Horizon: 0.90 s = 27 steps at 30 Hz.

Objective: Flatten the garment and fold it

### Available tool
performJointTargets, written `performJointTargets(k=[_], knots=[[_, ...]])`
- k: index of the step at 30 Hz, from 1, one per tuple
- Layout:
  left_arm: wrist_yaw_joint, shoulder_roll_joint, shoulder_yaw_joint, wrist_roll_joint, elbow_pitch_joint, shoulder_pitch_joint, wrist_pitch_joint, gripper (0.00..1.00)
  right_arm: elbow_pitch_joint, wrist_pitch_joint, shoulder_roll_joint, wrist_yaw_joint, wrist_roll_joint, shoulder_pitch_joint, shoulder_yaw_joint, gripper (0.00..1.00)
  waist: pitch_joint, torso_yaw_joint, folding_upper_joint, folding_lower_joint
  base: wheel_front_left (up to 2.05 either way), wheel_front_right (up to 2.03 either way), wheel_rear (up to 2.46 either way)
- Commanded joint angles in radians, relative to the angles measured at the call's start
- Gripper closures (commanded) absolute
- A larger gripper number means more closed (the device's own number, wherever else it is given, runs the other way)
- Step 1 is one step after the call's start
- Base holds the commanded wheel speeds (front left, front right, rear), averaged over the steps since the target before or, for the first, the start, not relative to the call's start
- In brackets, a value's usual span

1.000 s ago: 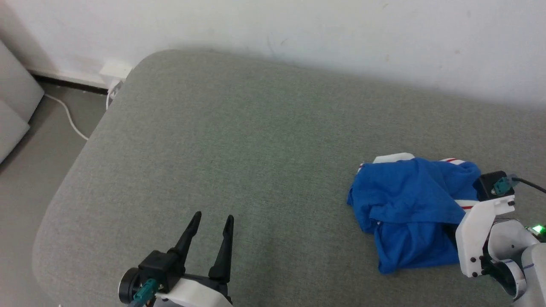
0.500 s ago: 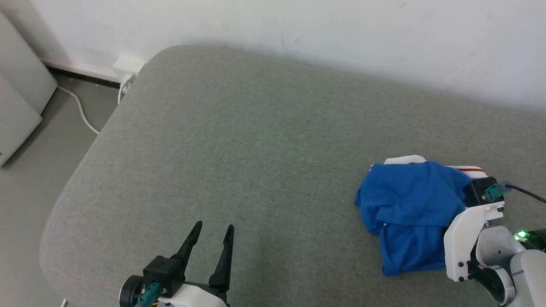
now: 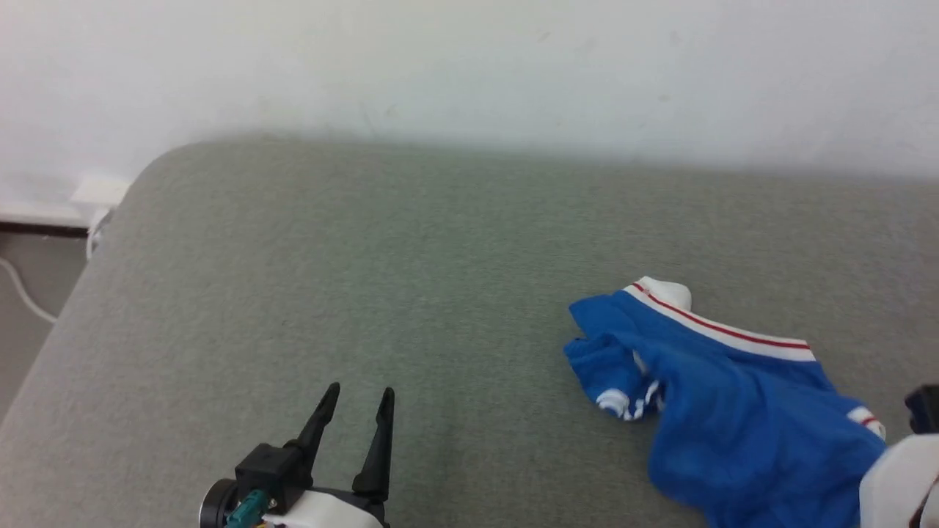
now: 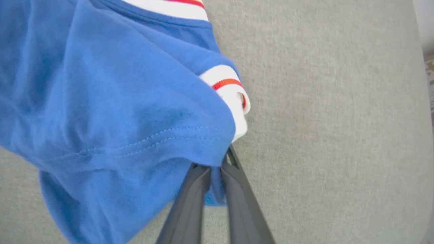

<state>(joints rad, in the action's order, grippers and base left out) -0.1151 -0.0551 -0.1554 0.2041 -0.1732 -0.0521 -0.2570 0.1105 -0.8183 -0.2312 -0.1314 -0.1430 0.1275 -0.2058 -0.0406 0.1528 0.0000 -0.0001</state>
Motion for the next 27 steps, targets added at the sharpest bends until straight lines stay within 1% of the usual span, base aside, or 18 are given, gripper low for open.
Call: performJointTargets(k=[1, 2, 3, 4, 5, 8, 11, 15, 18, 22, 24, 27], knots=[[-0.005, 0.005, 0.0, 0.009, 0.005, 0.017, -0.005, 0.0, -0.001, -0.003, 0.012, 0.001, 0.006, 0.01, -0.004, 1.0, 0.014, -0.047, 0.0, 0.0001, 0.0, 0.0, 0.0], [-0.005, 0.005, 0.0, 0.012, 0.006, 0.02, -0.005, 0.0, -0.01, -0.005, 0.021, 0.001, 0.009, 0.023, -0.005, 1.0, 0.012, -0.055, 0.0, 0.0001, 0.0, 0.0, 0.0], [-0.004, 0.005, -0.001, 0.013, 0.006, 0.022, -0.005, 0.0, -0.022, -0.002, 0.026, 0.001, 0.013, 0.033, 0.0, 0.89, 0.01, -0.061, 0.0, 0.0001, 0.0, 0.0, 0.0], [-0.005, 0.005, -0.003, 0.014, 0.006, 0.025, -0.005, 0.0, -0.033, 0.006, 0.03, 0.001, 0.02, 0.039, 0.006, 0.08, 0.008, -0.065, 0.0, 0.0001, 0.0, 0.0, 0.0], [-0.005, 0.005, -0.006, 0.013, 0.004, 0.028, -0.005, 0.0, -0.045, 0.017, 0.033, 0.001, 0.026, 0.041, 0.013, 0.0, 0.007, -0.071, 0.0, 0.0001, 0.0, 0.0, 0.0], [-0.006, 0.005, -0.012, 0.01, -0.001, 0.036, -0.005, 0.0, -0.06, 0.079, 0.05, 0.001, 0.019, 0.02, 0.038, 0.0, 0.006, -0.089, 0.0, 0.0001, 0.0, 0.0, 0.0], [-0.007, 0.005, -0.017, 0.007, -0.003, 0.044, -0.005, 0.0, -0.034, 0.164, 0.064, 0.001, -0.008, -0.024, 0.06, 0.0, 0.006, -0.108, 0.0, 0.0001, 0.0, 0.0, 0.0], [-0.009, 0.005, -0.025, 0.013, -0.009, 0.066, -0.005, 0.0, 0.033, 0.339, 0.045, 0.001, -0.037, -0.087, 0.115, 0.0, 0.003, -0.133, 0.0, 0.0001, 0.0, 0.0, 0.0], [-0.011, 0.005, -0.035, 0.03, -0.02, 0.09, -0.005, 0.0, 0.06, 0.462, 0.042, 0.001, -0.046, -0.114, 0.152, 0.0, -0.004, -0.156, 0.0, 0.0001, 0.0, 0.0, 0.0], [-0.014, -0.006, -0.074, 0.033, -0.058, 0.139, -0.005, 0.0, 0.057, 0.618, 0.07, 0.001, -0.046, -0.127, 0.151, 0.0, -0.018, -0.181, 0.0, 0.0001, 0.0, 0.0, 0.0], [-0.014, -0.016, -0.098, 0.039, -0.079, 0.173, 0.002, 0.0, 0.048, 0.688, 0.096, 0.001, -0.033, -0.126, 0.137, 0.0, -0.029, -0.195, 0.0, 0.0001, 0.0, 0.0, 0.0], [-0.015, -0.03, -0.147, 0.072, -0.104, 0.234, 0.047, 0.0, 0.031, 0.768, 0.133, 0.001, -0.007, -0.127, 0.113, 0.0, -0.054, -0.22, 0.0, 0.0001, 0.0, 0.0, 0.0]])
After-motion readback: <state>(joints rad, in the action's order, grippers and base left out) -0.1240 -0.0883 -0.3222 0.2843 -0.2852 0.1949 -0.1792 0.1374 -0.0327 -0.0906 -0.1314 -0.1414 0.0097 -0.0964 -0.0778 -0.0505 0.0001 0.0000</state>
